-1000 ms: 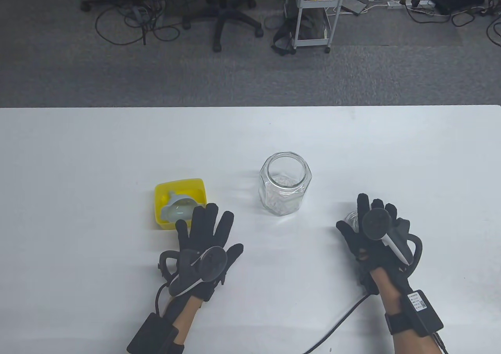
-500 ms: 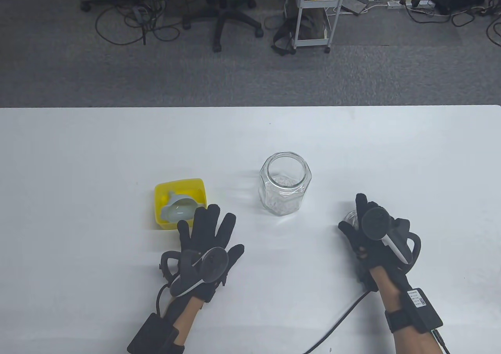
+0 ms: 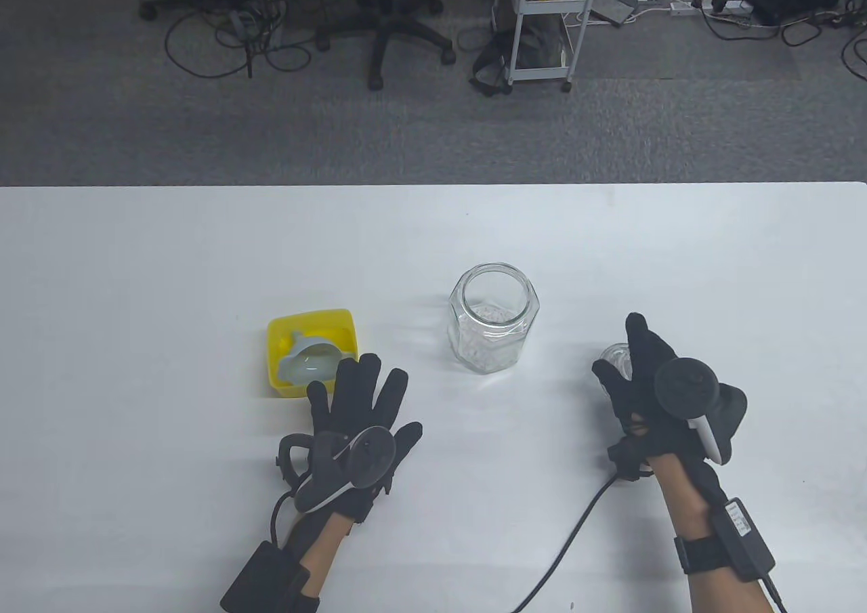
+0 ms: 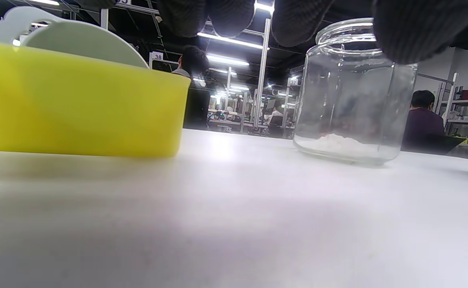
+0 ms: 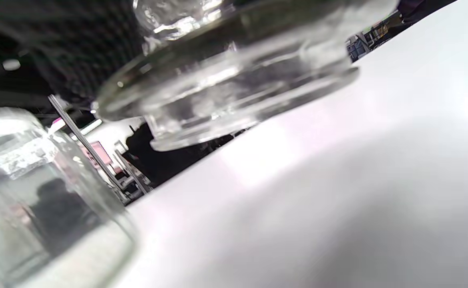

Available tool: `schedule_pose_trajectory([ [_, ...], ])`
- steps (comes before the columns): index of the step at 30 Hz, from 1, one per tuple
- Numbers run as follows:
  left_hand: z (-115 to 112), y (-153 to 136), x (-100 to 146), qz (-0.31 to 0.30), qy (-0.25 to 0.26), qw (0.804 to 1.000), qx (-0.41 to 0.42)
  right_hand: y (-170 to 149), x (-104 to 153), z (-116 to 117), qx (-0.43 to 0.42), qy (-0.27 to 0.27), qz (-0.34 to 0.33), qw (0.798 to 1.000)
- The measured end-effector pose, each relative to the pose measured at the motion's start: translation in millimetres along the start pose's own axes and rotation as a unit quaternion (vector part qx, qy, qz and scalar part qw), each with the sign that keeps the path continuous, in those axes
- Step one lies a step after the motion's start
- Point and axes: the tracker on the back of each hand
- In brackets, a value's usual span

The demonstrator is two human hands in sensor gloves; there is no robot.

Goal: Transfer rice through funnel into glass jar

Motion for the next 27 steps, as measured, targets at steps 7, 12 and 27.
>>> schedule_pose_trajectory([
  [7, 1, 0, 0, 0.004, -0.003, 1.0, -0.001, 91, -13, -58, -0.035, -0.026, -0.081, 0.996],
  [12, 0, 0, 0, 0.003, -0.004, 1.0, 0.005, 158, -27, -52, -0.001, -0.018, -0.121, 0.992],
  [27, -2, 4, -2, -0.002, -0.012, 1.0, 0.009, 206, -59, 13, 0.074, 0.029, -0.107, 0.991],
])
Point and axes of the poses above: the tracker on the back of each hand, its own y axis roughly to the thumb side, its own x axis roughly from the fingertips to the wrist, z = x × y, and after that the axes turned 10 degrees about x, right-handed
